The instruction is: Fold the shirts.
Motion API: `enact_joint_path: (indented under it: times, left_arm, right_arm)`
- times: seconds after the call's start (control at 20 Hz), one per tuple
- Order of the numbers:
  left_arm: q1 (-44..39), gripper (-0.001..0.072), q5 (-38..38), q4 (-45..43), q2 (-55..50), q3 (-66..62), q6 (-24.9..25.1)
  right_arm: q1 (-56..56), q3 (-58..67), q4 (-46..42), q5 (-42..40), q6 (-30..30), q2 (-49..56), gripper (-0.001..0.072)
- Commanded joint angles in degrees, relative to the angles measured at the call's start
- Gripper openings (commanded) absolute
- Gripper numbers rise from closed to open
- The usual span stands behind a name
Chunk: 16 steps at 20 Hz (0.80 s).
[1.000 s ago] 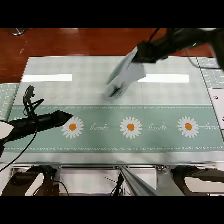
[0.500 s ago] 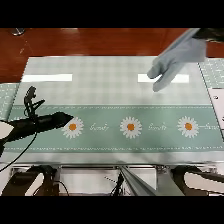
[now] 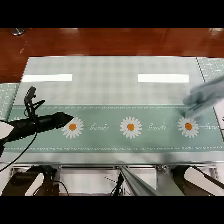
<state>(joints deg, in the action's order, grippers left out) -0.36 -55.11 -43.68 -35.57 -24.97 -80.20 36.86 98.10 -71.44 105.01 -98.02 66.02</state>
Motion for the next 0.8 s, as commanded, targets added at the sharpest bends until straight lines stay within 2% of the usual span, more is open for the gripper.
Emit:
enact_joint_path:
  times: [0.0, 0.15, 0.25, 0.3, 0.35, 0.4, 0.45, 0.5, 0.65, 0.75]
  left_arm:
    - [0.0, 0.002, 0.1, 0.0, -0.1, 0.0, 0.1]
    - [0.0, 0.002, 0.1, 0.0, -0.1, 0.0, 0.1]
    - [0.0, 0.002, 0.1, 0.0, -0.1, 0.0, 0.1]
    - [0.0, 0.002, 0.1, 0.0, -0.1, 0.0, 0.1]
    - [0.0, 0.002, 0.1, 0.0, -0.1, 0.0, 0.1]
    - [0.0, 0.002, 0.0, 0.0, -0.1, 0.0, 0.1]
    - [0.0, 0.002, 0.0, 0.0, -0.1, 0.0, 0.1]
    - [0.0, 0.002, 0.0, 0.0, -0.1, 0.0, 0.3]
    - [1.2, 0.002, 0.2, 0.0, -0.5, -2.0, 7.6]
    - [5.5, 0.002, 0.2, 0.0, -1.3, -7.4, 8.0]
  right_arm:
    - [13.2, -11.9, -7.7, 1.3, 0.0, -8.9, 0.0025]
    - [23.5, -22.1, -14.5, 1.3, 1.2, -15.1, 0.0025]
    - [28.7, -27.5, -17.4, 1.3, -0.5, -18.5, 0.0026]
    - [30.2, -29.4, -20.1, 1.2, -1.9, -19.8, 0.0065]
    - [31.1, -30.9, -24.2, 1.2, -3.8, -20.9, 0.0264]
    - [31.2, -31.6, -28.1, 1.1, -4.3, -21.6, 0.0513]
    - [31.2, -31.6, -29.2, 0.5, -4.2, -21.9, 0.063]
    - [31.2, -31.6, -28.4, -0.1, -3.8, -22.0, 0.0628]
    - [31.2, -30.5, -21.3, -7.5, -0.4, -21.8, 0.0625]
    - [31.2, -26.6, -13.1, -14.8, 0.0, -20.5, 0.0549]
